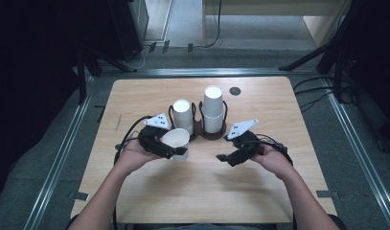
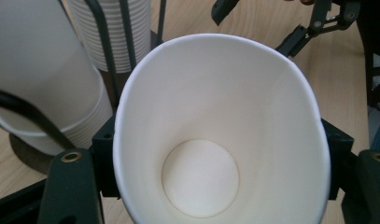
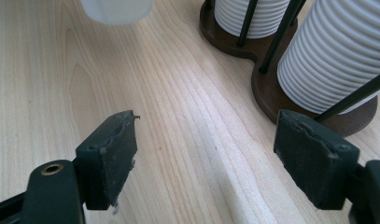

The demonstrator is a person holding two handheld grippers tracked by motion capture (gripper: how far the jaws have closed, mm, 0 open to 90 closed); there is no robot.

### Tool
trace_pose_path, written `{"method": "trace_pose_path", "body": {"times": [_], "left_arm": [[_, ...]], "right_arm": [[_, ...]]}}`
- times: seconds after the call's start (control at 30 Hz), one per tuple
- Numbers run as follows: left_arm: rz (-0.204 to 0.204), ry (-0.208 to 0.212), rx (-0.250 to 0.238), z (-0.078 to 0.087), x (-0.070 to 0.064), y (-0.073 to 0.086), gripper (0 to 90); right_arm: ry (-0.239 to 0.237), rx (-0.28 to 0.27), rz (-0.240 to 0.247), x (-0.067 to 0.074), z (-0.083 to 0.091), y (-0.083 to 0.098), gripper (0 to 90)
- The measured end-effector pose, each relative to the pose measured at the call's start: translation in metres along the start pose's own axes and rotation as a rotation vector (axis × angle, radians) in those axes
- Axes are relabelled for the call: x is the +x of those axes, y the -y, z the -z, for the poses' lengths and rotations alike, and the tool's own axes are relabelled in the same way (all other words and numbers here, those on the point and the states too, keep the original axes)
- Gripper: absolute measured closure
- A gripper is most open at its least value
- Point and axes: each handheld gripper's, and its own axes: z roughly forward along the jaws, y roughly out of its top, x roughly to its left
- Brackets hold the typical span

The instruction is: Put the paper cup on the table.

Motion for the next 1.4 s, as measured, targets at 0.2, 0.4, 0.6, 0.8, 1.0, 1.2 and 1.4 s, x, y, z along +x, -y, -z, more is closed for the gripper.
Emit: {"method": "trace_pose_path", "body": {"times": [0.2,0.4,0.6,0.8,1.0,1.2,1.4], "left_arm": [[0.022,-0.026,0.0,0.007,0.005,0.006,26.9],[0.028,-0.043,0.002,0.013,0.01,0.013,26.8],[0.057,-0.071,-0.002,0.022,0.017,0.02,26.8],[0.077,-0.104,0.003,0.03,0.026,0.028,26.7],[0.095,-0.123,0.002,0.035,0.035,0.032,26.7],[0.104,-0.158,0.018,0.041,0.044,0.038,26.7],[0.118,-0.178,0.034,0.044,0.052,0.044,26.7]], "right_arm": [[-0.002,0.007,-0.013,-0.004,-0.001,0.0,21.6],[0.005,-0.008,-0.044,-0.015,-0.002,-0.001,21.7],[0.005,0.002,-0.049,-0.019,-0.002,0.0,21.7],[0.025,0.008,-0.065,-0.026,-0.004,0.001,22.2],[0.047,0.016,-0.089,-0.033,-0.002,0.005,22.4],[0.057,0.026,-0.088,-0.034,-0.004,0.007,22.5],[0.057,0.025,-0.083,-0.034,-0.004,0.007,22.5]]}}
